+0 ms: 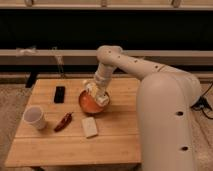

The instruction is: Place the bottle in the ceramic bowl

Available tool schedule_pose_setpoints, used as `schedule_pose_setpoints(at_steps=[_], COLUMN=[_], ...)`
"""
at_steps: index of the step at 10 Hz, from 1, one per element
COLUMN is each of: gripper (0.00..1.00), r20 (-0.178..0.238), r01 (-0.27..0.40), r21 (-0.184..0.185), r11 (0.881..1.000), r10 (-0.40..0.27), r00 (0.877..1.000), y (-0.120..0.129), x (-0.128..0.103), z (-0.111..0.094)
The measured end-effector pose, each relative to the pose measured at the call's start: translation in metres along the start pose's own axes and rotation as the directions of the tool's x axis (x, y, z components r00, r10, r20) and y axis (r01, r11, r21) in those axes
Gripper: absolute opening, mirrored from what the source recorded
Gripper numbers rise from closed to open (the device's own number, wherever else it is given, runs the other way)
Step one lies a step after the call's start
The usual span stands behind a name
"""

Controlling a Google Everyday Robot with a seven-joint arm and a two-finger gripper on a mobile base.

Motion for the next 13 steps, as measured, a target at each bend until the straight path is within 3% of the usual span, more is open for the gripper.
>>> schedule_pose_setpoints(at_steps=[3, 4, 8, 13], gripper=[0.74, 0.79, 0.80, 0.80], r20=[-0.030, -0.039, -0.060, -0.060], r01=[0.043, 0.056, 0.059, -0.001], r21=[0.003, 0.005, 0.020, 0.057], r11=[0.999, 0.998, 0.998, 0.998], r10=[-0.043, -0.056, -0.057, 0.004], r00=[0.999, 0.998, 0.997, 0.998], y=[0.011, 0.014, 0.011, -0.009], x=[-0.013, -0.017, -0.021, -0.023], z=[0.016, 0.020, 0.031, 0.030])
